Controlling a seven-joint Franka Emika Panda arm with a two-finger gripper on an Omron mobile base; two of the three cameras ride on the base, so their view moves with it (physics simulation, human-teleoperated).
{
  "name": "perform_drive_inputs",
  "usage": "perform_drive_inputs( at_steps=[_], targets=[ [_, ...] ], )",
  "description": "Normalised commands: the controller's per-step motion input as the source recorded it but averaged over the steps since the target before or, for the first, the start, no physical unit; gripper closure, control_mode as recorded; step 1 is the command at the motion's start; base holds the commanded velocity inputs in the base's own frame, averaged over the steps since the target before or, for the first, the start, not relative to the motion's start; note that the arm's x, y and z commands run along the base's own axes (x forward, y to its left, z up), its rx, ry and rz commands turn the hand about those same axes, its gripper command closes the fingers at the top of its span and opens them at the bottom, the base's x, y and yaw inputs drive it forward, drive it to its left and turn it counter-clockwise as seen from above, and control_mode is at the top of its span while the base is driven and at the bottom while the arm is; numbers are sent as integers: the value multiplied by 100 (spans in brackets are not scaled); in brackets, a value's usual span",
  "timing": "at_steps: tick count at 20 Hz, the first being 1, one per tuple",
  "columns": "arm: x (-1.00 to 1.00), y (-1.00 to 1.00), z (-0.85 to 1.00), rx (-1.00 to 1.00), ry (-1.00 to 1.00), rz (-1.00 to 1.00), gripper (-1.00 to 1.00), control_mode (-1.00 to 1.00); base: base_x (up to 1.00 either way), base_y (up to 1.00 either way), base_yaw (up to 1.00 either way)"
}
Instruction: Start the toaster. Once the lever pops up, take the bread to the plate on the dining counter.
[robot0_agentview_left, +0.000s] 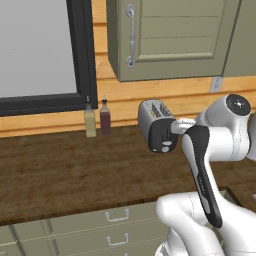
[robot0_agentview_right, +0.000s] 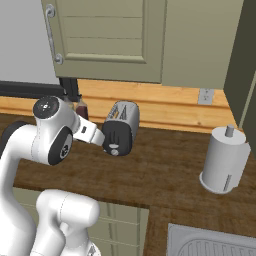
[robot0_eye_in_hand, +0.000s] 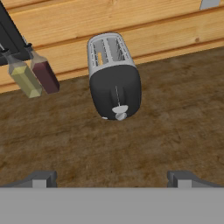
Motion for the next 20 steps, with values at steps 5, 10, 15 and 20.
perform_drive_inputs(
  at_steps=[5,10,15,20],
  targets=[
    [0,0,0,0,0,0,-100,-100,0,0,0],
    [0,0,0,0,0,0,-100,-100,0,0,0],
    [0,0,0,0,0,0,-100,-100,0,0,0],
    [0,0,0,0,0,0,-100,-100,0,0,0]
  ],
)
